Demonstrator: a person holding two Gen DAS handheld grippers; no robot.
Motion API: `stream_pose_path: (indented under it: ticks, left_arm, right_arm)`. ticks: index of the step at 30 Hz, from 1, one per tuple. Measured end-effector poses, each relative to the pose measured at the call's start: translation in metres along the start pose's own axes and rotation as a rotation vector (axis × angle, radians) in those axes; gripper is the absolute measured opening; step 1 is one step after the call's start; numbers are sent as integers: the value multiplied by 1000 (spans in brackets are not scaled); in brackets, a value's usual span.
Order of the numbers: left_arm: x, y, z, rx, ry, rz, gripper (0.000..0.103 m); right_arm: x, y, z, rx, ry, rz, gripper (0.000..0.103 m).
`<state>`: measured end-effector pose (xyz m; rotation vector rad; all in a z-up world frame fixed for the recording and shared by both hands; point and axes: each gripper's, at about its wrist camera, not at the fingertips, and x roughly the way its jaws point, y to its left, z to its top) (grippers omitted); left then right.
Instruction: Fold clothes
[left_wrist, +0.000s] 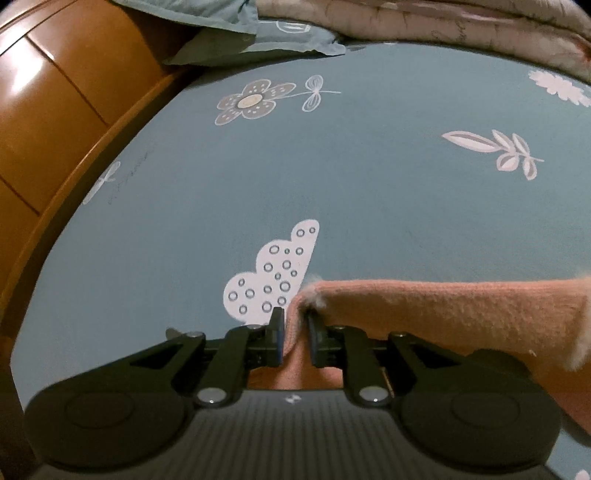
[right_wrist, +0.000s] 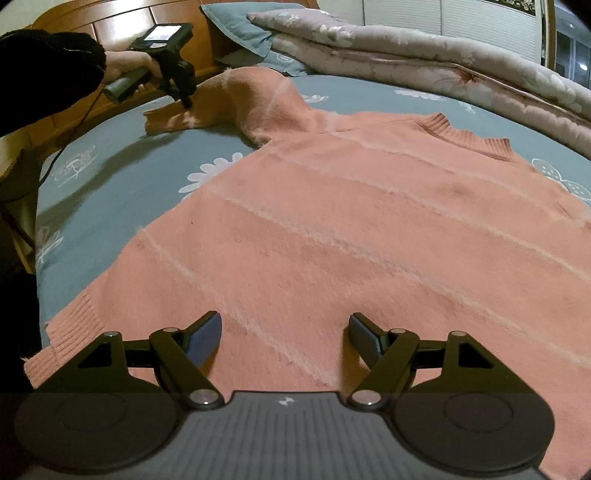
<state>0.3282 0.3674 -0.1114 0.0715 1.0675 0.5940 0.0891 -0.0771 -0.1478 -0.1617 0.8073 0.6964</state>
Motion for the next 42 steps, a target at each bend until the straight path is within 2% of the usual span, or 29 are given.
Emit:
stream_pose_path:
  ticks: [3,6,8,11,12,14,15,20,22,25,28,30,35,38,42]
  left_arm:
    - [9,-4,3,18,-1,19,20]
    - [16,-8,8,43,-4,36,34]
    - [13,-13,13,92,-12,31,35]
    - [5,-10,12,144,-27,8,35]
    - [2,-8,11,155,-36,0,38]
    - [-5,-2,11,169,-54,-26,50]
    - [-10,2,10,176,-65,-32,52]
    - [-33,23,-6,245,-121,-68,53]
    - [-39,30,-18,277,-125,-118,63]
    - [-49,34,-46,394,-237,-164,64]
    - [-50,31,-67,451,-244,-183,64]
    - [-47,30,-74,442,-214,-200,64]
    - [-43,20,-88,545,-214,-178,64]
    - [-47,19,-92,607,-280,-202,64]
    - [-45,13,-98,727,-359,-173,64]
  right_arm:
    - [1,0,1,-3,-1,1,80]
    - [1,2,2,-8,0,0,80]
    - [1,6,6,-28,13,3,80]
    - [-1,10,16,-40,28,22,80]
    - [-1,11,20,-24,34,39,80]
    - [-2,13,28,-7,34,45,80]
    - [-2,16,32,-13,32,38,80]
    - [-2,30,45,-37,16,0,80]
    - [1,34,48,-35,32,-19,80]
    - [5,41,51,-33,68,-45,80]
    - [7,45,51,-28,86,-65,80]
    - [8,48,51,-24,99,-69,80]
    - [6,53,53,-36,105,-68,80]
    - [9,55,54,-37,102,-70,80]
    - [13,58,55,-36,99,-46,80]
